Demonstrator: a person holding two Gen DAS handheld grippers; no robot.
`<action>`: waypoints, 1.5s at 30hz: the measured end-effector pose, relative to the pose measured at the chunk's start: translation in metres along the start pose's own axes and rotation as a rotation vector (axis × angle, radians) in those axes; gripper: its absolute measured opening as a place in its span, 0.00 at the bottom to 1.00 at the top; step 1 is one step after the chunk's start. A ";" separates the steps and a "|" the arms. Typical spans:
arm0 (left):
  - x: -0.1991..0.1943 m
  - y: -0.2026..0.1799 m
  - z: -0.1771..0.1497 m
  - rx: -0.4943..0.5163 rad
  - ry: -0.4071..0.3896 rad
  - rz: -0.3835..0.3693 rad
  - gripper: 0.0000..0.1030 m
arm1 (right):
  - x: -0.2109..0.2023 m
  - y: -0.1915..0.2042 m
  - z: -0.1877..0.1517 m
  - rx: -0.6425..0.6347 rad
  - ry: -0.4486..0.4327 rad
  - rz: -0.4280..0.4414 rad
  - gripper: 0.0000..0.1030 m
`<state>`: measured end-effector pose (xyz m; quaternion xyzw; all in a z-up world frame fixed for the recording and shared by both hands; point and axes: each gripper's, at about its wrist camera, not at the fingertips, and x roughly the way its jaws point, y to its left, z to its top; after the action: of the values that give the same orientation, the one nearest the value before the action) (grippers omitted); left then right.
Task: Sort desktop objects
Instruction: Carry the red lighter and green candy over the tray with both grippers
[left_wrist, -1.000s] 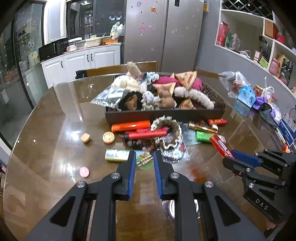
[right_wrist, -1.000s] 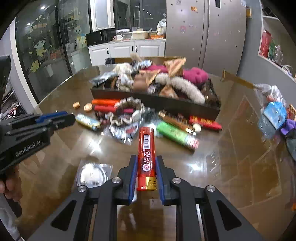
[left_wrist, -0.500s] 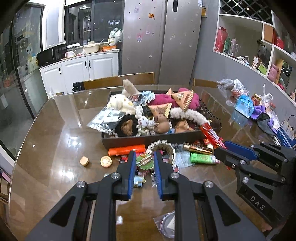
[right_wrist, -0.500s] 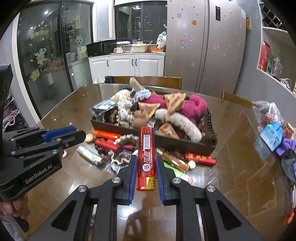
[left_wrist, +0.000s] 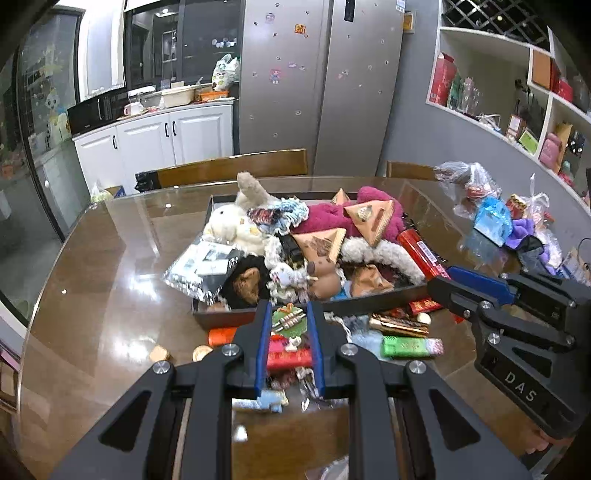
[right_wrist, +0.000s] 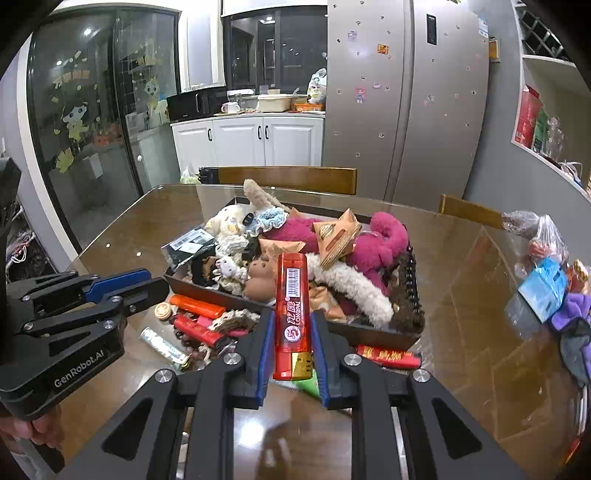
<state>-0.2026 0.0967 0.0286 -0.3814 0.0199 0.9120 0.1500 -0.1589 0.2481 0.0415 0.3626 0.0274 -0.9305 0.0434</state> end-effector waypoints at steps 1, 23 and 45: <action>0.003 0.000 0.004 -0.001 0.000 -0.004 0.19 | 0.004 -0.002 0.004 -0.008 0.003 -0.004 0.20; 0.076 0.023 0.076 -0.010 0.002 0.001 0.19 | 0.069 -0.022 0.069 -0.005 0.030 -0.055 0.20; 0.110 0.028 0.106 0.000 0.017 -0.009 0.19 | 0.106 -0.029 0.095 -0.025 0.050 -0.050 0.20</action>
<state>-0.3573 0.1147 0.0241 -0.3893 0.0193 0.9079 0.1540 -0.3034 0.2623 0.0405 0.3845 0.0492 -0.9215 0.0239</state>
